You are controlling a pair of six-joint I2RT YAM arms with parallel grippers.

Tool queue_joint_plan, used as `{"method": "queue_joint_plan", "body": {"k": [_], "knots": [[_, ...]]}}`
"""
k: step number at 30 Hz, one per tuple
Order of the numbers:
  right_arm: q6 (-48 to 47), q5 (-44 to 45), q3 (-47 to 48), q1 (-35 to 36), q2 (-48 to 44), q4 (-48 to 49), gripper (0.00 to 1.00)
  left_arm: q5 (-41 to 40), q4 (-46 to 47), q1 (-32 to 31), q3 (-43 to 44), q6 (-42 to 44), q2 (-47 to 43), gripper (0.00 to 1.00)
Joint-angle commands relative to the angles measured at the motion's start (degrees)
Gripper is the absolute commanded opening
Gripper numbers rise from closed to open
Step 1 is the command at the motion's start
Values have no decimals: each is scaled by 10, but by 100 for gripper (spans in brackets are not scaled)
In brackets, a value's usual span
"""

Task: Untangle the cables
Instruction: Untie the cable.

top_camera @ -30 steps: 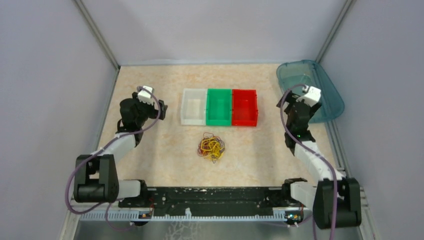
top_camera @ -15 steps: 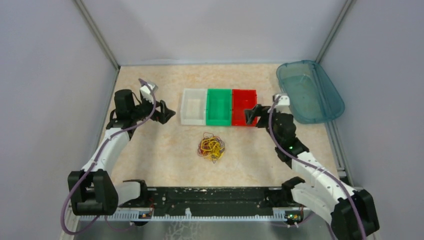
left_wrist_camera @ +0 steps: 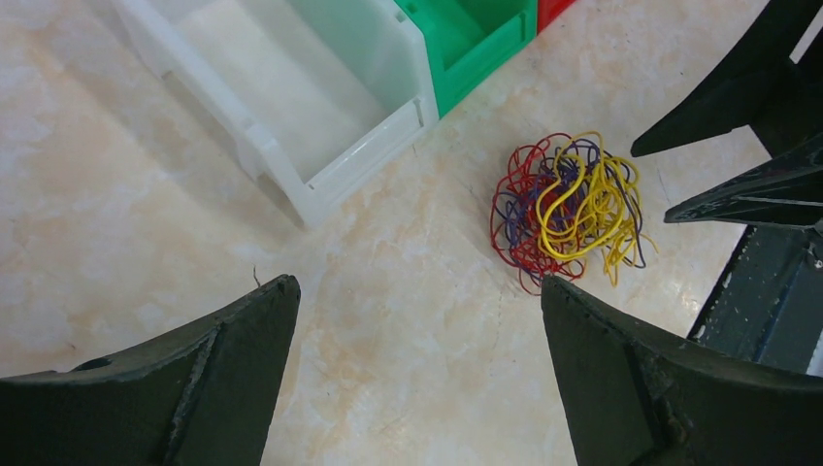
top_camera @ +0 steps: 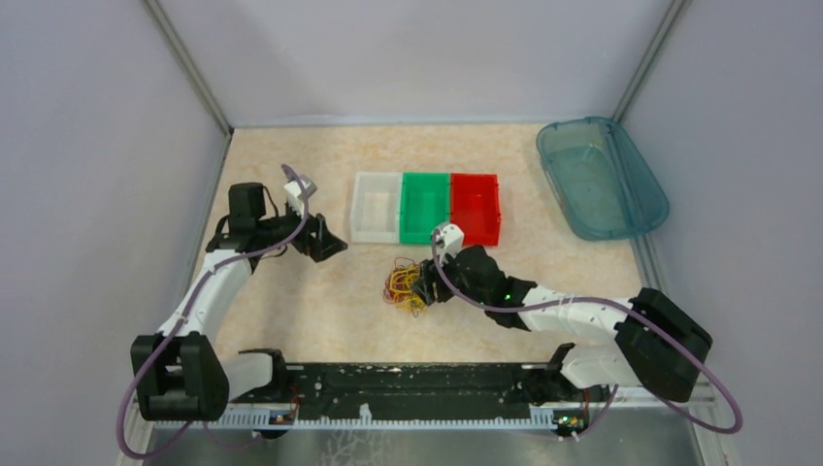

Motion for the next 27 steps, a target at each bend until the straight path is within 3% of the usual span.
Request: {"method": "queue_joint_plan", "body": {"k": [1,8,18,27], "knots": [[1,-9,52,18,23,44,56,22,-33,-4,3,32,-26,99],[-13,-12,82,18,62,57,55,14,-54,-4,2,45,-39,99],[-24,7,135,19,128,36,44,1,-88,-5,9,79,-64,99],[-54,48,125,19,88,-12,49,5,-88,-5,16,77,-48,99]]}}
